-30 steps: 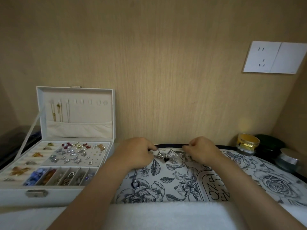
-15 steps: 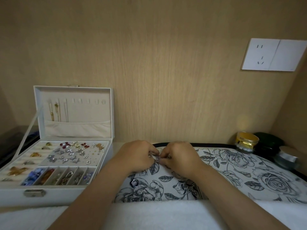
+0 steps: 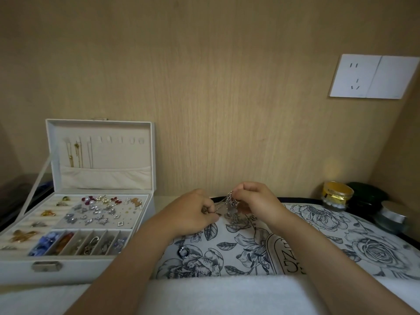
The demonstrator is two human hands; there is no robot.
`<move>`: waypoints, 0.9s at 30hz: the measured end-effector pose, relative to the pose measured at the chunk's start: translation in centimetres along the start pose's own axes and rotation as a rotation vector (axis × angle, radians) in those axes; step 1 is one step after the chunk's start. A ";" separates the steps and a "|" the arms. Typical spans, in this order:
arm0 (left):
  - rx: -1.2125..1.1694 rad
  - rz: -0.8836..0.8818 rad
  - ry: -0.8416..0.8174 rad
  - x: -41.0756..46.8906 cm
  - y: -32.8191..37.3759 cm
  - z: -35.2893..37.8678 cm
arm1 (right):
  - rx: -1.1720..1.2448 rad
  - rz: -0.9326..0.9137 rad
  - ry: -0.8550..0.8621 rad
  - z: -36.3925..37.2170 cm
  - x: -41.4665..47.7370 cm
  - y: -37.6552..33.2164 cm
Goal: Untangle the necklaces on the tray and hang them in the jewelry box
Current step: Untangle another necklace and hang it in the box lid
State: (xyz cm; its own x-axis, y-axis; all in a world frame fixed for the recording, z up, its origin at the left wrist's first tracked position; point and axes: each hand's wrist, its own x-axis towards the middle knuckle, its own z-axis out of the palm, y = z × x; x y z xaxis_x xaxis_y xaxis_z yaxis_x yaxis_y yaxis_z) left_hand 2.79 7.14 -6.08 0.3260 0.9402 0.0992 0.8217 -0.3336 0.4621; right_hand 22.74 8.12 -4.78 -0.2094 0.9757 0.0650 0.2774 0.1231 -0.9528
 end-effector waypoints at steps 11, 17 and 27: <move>-1.139 -0.030 0.079 -0.3 1.7 -0.3 | 0.357 0.190 0.064 -0.6 0.6 0.0; -0.426 -0.087 -0.045 -0.4 1.0 -0.9 | 0.176 0.104 0.039 -1.4 0.7 0.1; -0.416 -0.031 0.007 -0.5 3.2 -0.3 | 0.049 -0.065 -0.165 -1.1 0.2 -0.5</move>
State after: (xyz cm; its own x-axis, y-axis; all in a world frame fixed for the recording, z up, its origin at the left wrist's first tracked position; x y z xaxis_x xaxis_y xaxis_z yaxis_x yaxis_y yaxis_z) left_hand 5.14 5.67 -4.42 0.2995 0.9503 0.0847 0.5716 -0.2498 0.7815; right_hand 23.64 8.42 -4.01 -0.3773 0.9225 0.0812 0.2135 0.1720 -0.9617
